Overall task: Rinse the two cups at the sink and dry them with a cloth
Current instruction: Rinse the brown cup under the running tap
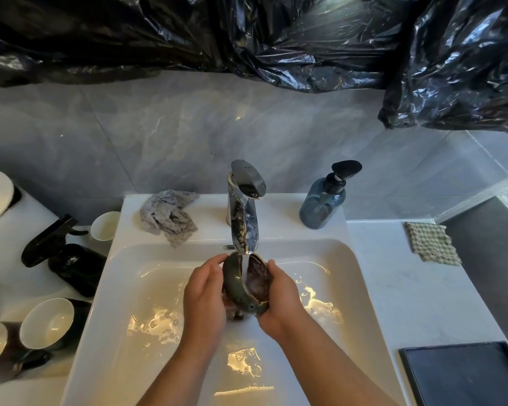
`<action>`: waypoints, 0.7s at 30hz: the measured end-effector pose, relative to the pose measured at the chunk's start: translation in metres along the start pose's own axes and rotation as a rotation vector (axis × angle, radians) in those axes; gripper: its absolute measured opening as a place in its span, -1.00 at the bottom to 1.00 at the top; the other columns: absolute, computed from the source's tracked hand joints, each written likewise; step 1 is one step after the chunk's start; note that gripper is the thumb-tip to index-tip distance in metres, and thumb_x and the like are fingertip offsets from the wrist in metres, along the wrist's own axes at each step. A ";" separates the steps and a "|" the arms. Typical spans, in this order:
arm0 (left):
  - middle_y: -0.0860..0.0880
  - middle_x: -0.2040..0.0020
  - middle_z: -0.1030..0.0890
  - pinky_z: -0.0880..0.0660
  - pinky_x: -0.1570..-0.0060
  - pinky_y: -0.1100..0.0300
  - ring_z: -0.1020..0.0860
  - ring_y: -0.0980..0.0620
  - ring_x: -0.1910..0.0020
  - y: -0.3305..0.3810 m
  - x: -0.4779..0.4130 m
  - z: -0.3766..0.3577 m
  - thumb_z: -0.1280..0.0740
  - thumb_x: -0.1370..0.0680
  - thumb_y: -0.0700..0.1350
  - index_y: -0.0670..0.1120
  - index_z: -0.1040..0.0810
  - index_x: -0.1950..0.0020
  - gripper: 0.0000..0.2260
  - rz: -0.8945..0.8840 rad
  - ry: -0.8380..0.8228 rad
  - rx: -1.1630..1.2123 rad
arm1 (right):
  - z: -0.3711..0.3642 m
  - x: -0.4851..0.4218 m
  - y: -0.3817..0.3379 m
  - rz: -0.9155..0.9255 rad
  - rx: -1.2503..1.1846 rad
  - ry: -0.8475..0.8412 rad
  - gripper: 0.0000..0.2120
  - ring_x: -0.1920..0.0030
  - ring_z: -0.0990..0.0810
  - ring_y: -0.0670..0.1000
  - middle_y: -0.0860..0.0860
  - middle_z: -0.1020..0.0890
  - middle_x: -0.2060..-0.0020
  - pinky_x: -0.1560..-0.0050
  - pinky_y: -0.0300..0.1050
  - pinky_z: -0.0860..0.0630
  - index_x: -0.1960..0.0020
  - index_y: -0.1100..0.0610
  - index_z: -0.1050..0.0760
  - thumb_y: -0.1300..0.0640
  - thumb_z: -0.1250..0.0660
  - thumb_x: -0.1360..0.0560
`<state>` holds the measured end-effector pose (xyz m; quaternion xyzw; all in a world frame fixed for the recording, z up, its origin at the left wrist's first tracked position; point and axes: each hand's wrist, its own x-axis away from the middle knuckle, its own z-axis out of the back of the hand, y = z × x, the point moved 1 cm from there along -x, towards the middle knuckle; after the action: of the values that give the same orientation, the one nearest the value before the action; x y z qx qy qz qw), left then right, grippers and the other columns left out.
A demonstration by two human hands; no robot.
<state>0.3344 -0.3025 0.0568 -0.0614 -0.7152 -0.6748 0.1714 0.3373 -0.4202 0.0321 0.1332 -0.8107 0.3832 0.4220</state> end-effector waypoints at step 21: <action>0.12 0.16 -0.53 -0.43 0.19 0.33 -0.53 0.12 0.18 0.007 -0.011 -0.013 -0.39 -0.50 -0.05 0.06 -0.52 0.17 -0.92 -0.280 -0.192 -0.325 | -0.012 -0.002 0.037 -0.236 -0.321 -0.338 -0.66 0.03 -0.70 0.16 0.21 -0.68 0.06 0.04 0.02 -0.60 -0.04 0.30 -0.68 0.06 -0.28 -0.55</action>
<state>0.3487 -0.3135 0.0603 -0.0521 -0.6119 -0.7892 -0.0047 0.3255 -0.3864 0.0163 0.2204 -0.8991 0.1697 0.3380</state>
